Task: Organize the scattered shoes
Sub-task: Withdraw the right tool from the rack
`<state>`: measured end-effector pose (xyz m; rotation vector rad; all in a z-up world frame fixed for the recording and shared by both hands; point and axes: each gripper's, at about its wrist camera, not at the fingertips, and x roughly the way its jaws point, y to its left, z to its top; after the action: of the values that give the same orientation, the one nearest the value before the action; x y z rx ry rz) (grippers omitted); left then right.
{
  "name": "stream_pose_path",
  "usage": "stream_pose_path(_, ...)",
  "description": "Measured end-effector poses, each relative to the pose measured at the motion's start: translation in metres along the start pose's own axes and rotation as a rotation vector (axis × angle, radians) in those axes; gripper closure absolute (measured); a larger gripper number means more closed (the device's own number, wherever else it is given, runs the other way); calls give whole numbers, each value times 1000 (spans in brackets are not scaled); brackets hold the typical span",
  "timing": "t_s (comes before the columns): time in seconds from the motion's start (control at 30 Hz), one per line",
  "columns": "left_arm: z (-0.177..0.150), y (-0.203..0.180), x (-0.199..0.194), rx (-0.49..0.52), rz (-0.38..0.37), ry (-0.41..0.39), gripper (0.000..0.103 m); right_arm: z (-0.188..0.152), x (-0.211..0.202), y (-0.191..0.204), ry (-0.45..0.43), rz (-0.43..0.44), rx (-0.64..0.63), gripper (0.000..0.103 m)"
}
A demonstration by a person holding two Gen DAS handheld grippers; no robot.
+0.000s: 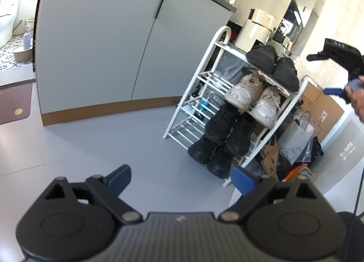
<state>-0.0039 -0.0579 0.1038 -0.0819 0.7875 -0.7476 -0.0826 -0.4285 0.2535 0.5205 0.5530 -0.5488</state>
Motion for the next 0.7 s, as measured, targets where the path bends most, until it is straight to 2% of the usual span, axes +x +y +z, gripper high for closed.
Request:
stream_pose_path(0.27,-11,-12,1,-8,9,-18,7,-34,21,-17,-16,32,-7,0)
stream_pose_path(0.5,-11,-14,11,-24,6,-20,7,-70,57,-19,-36,-28,-50,0)
stream_pose_path(0.7,-8,-11,18,-43,21,-77,8,-100,88,-20,-53,-79,-87,0)
